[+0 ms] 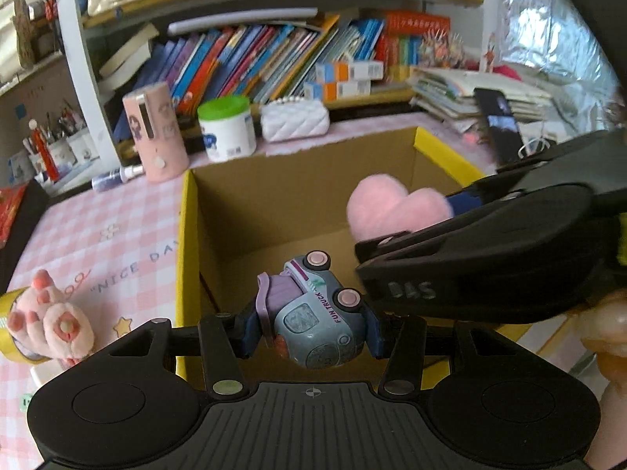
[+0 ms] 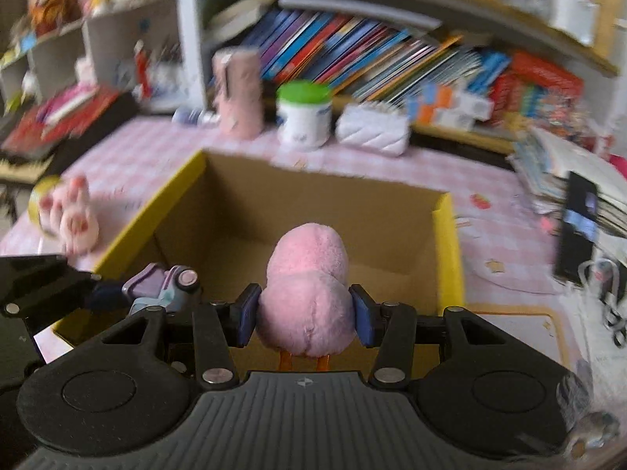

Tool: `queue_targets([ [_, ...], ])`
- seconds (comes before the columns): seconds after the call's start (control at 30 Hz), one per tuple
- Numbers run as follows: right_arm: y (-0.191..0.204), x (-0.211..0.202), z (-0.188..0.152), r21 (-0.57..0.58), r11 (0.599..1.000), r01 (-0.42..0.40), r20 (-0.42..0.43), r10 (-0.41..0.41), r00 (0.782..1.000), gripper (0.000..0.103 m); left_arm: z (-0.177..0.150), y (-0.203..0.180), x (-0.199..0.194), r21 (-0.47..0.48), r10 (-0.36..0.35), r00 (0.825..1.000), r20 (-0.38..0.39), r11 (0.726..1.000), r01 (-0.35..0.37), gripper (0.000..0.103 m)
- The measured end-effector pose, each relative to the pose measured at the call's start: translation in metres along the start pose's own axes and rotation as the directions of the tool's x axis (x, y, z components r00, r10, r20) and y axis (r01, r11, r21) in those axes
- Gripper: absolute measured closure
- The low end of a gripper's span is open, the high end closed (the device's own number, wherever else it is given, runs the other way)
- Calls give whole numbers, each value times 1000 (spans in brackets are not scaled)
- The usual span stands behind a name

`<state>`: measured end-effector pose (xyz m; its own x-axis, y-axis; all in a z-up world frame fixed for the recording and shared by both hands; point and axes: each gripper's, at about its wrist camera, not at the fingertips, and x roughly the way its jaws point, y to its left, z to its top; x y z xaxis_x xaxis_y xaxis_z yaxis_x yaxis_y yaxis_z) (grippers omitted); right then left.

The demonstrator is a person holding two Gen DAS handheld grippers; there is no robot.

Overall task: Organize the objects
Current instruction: 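Open both tools to drop the pig and toy car into the box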

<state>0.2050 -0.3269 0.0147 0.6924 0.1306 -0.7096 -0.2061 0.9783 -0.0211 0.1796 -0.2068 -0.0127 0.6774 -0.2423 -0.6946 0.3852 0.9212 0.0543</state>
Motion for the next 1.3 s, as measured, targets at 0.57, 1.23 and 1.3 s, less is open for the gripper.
queue_targets([
  [0.57,-12,46,6,-12,998,-69,-140,66,988,46,-3,0,-9,-30,-30,998,56,999,32,47],
  [1.23,-3,-95,-64,282,941,187,224,-255,941,36,-45,32,-95,-225,107,973,204,973,-60,18],
  [1.3,7,-100,-75,293,932,215,213,-283,935,36,-56,37,-99,-235,109,976,190,970,-62,18],
])
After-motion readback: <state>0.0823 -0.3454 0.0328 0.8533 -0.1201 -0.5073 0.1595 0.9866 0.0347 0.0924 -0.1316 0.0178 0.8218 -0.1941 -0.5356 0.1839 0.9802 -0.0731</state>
